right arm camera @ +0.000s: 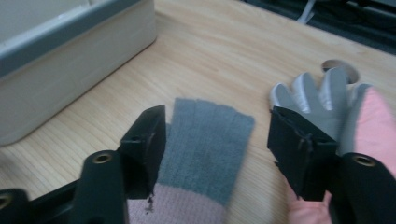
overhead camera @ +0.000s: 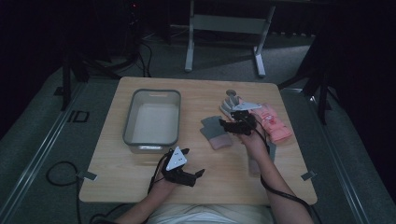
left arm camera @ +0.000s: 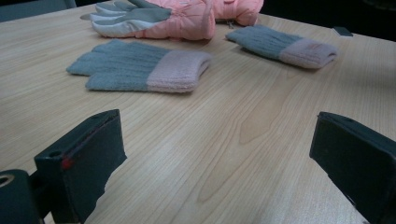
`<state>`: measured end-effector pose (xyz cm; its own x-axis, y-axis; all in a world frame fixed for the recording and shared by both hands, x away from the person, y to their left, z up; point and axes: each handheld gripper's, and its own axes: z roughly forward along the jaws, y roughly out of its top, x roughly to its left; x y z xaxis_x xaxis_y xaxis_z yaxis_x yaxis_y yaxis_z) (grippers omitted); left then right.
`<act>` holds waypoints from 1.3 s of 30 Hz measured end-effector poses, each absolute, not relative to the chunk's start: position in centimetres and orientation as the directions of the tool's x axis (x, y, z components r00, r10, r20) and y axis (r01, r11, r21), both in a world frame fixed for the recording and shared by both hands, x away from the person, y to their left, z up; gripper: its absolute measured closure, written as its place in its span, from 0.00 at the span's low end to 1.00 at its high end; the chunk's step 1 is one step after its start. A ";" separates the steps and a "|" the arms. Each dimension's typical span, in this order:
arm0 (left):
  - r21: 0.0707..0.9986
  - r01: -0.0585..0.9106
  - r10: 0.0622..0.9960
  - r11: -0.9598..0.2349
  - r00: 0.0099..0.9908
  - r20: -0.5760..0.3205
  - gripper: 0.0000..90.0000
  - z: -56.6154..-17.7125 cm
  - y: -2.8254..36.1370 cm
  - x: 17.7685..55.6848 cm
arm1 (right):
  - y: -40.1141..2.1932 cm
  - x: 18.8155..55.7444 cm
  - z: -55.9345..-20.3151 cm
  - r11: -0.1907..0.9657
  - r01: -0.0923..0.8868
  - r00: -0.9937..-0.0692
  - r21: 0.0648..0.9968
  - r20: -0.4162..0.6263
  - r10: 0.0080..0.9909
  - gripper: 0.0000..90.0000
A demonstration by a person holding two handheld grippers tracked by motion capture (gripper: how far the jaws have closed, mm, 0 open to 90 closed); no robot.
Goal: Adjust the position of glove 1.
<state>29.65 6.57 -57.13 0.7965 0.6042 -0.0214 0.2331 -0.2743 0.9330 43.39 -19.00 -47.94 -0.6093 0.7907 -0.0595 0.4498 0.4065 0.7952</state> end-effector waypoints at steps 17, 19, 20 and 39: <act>0.932 0.240 0.604 -0.272 0.796 -0.028 0.03 -57.1 6.6 29.7 | -16.4 46.2 -52.4 0.519 0.488 -0.664 0.702 -0.087 0.742 0.59; 0.932 0.239 0.604 -0.274 0.797 -0.027 0.03 -57.1 6.6 29.7 | -16.2 46.6 -53.0 0.533 0.497 -0.667 0.685 -0.091 0.739 0.59; 0.932 0.239 0.604 -0.274 0.797 -0.027 0.03 -57.1 6.6 29.7 | -16.2 46.6 -53.0 0.533 0.497 -0.667 0.685 -0.091 0.739 0.59; 0.933 0.238 0.606 -0.271 0.795 -0.027 0.03 -57.1 6.6 29.7 | -15.2 46.5 -52.6 0.426 0.662 -0.566 0.617 0.038 0.824 0.91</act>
